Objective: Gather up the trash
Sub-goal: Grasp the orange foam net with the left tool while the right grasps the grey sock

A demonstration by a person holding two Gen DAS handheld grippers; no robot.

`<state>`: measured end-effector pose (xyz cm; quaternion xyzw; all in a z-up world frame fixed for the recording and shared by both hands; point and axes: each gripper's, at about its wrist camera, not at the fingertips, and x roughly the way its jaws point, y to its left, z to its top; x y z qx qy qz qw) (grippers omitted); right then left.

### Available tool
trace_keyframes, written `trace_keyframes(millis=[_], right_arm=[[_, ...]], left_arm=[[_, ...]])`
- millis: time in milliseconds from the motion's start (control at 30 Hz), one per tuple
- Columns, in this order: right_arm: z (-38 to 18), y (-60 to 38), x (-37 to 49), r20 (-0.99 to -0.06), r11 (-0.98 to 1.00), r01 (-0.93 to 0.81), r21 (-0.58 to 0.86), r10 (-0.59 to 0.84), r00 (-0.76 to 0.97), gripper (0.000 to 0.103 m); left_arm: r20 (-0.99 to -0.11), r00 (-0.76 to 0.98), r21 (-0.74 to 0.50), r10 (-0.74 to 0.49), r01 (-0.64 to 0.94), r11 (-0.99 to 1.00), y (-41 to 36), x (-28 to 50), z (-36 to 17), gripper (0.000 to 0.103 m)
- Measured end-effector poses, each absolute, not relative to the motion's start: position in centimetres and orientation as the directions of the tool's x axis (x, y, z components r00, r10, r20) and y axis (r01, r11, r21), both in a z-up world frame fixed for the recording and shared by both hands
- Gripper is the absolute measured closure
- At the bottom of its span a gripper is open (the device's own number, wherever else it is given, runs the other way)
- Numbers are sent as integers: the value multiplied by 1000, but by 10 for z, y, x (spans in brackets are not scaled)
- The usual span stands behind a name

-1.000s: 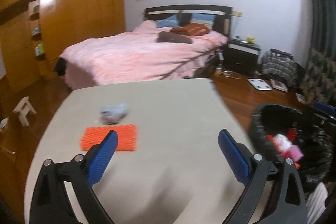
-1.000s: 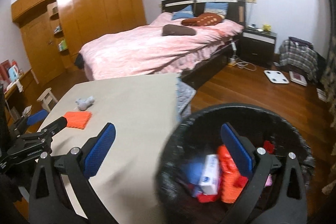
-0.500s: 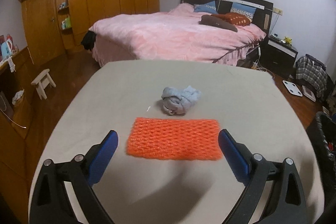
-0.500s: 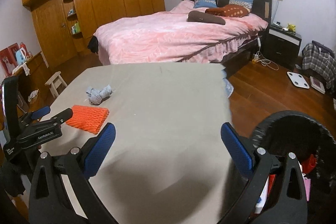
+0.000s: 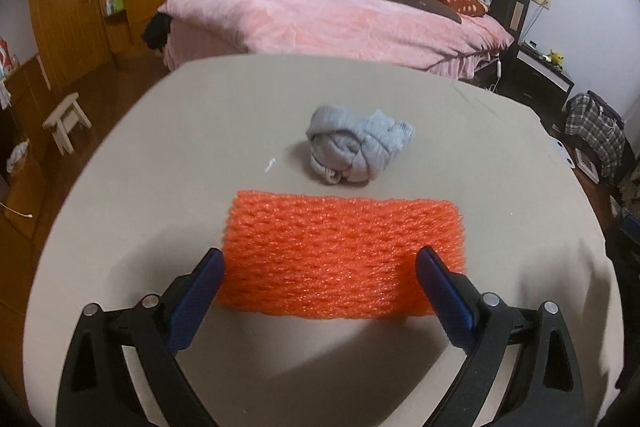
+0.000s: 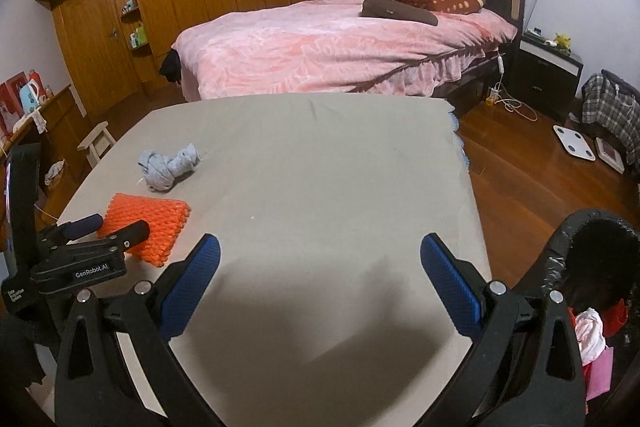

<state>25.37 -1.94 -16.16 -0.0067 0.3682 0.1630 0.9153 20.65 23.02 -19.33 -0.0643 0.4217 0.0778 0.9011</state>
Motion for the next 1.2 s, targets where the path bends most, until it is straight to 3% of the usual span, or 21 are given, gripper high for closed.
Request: trace_keyframes(millis=[167, 267, 533, 967, 1200], right_arm=[[-170, -18, 255, -685, 947, -302, 106, 290, 668, 5], [-174, -19, 255, -692, 949, -296, 111, 288, 662, 5], [-178, -21, 253, -700, 950, -291, 112, 283, 655, 5], [-167, -14, 260, -679, 946, -308, 103, 293, 673, 5], [-163, 16, 269, -670, 930, -354, 101, 326, 667, 5]], left_arm=[[-775, 625, -37, 88, -184, 982, 225, 208, -195, 11], [-771, 632, -32, 81, -165, 986, 221, 207, -195, 23], [-756, 655, -41, 8, -59, 997, 203, 210, -190, 79], [-707, 707, -70, 18, -95, 993, 212, 191, -168, 84], [-681, 724, -55, 112, -203, 978, 255, 180, -157, 84]])
